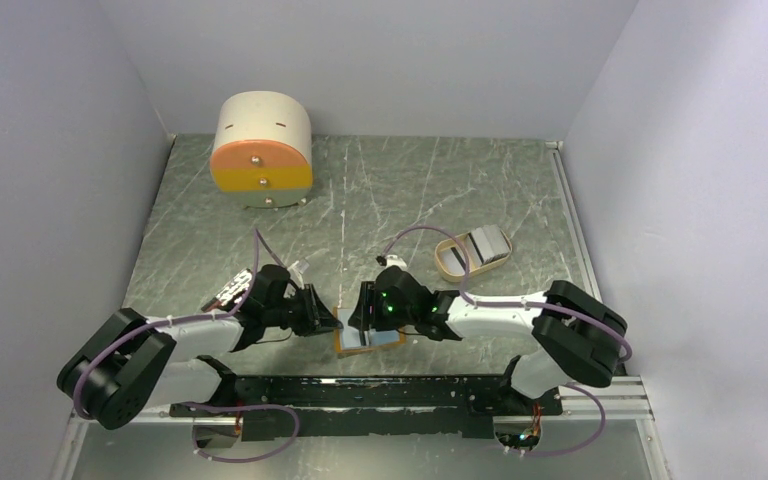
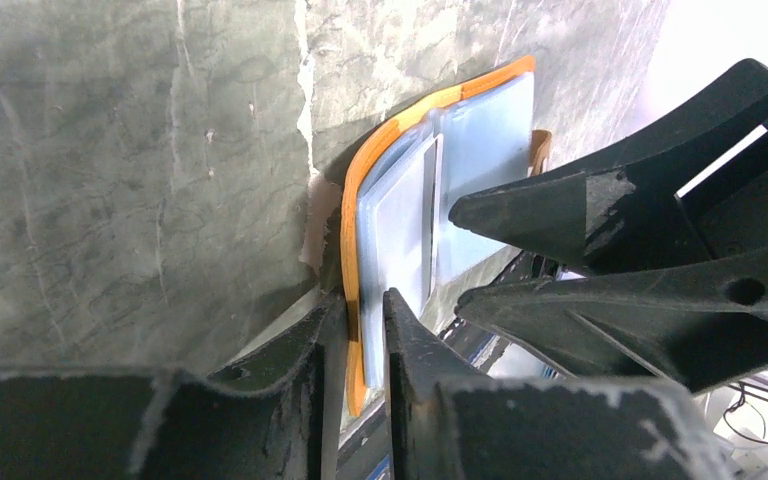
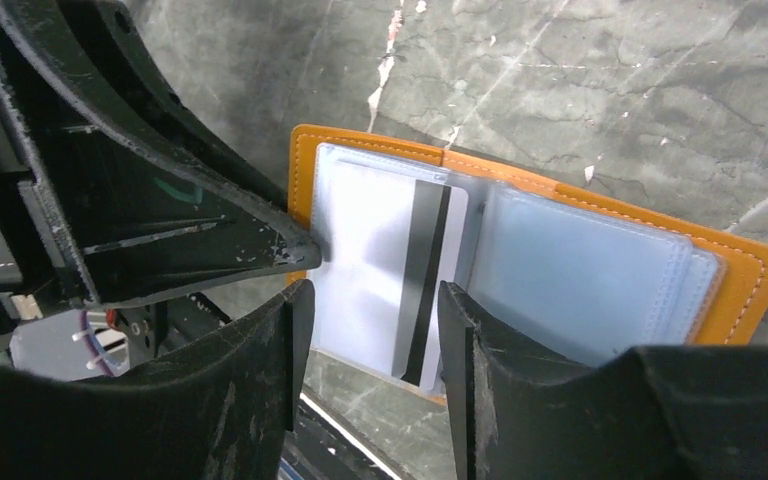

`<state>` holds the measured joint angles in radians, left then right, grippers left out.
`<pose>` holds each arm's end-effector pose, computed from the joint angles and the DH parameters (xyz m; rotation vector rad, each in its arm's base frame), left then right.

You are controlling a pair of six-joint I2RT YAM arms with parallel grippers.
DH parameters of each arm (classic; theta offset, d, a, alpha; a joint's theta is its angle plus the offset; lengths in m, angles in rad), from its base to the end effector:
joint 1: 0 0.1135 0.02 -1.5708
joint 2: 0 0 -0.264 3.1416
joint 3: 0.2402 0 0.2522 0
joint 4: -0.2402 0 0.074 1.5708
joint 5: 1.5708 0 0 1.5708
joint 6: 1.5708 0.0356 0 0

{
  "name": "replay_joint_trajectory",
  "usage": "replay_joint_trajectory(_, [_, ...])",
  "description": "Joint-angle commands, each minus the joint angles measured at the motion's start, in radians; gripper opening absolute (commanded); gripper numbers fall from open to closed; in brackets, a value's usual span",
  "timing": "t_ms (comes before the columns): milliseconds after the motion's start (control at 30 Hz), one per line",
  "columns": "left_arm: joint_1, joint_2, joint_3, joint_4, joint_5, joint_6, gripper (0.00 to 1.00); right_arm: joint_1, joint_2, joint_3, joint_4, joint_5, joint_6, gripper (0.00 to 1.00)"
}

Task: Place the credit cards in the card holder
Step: Insert the credit card into the card holder.

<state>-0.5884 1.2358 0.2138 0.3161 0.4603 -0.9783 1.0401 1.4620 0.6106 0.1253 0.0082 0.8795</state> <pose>0.1516 -0.1201 0.1164 -0.2234 2.5549 -1.2538 0.1419 0.2412 0.1584 -0.1958 2.4910 0.9138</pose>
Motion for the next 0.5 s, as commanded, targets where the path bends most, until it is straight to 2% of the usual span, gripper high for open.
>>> replay_joint_trajectory(0, [-0.005,0.009,0.008,0.042,0.024,0.0,0.25,-0.002,0.026,-0.013,-0.025,0.046,0.012,0.53])
replay_joint_trajectory(133, [-0.005,-0.008,0.007,0.026,0.016,0.002,0.28,-0.001,0.024,-0.001,-0.048,0.083,0.006,0.53])
replay_joint_trajectory(467, [-0.007,0.025,-0.002,0.075,0.033,-0.009,0.3,0.015,0.079,-0.008,0.067,0.013,0.032,0.51])
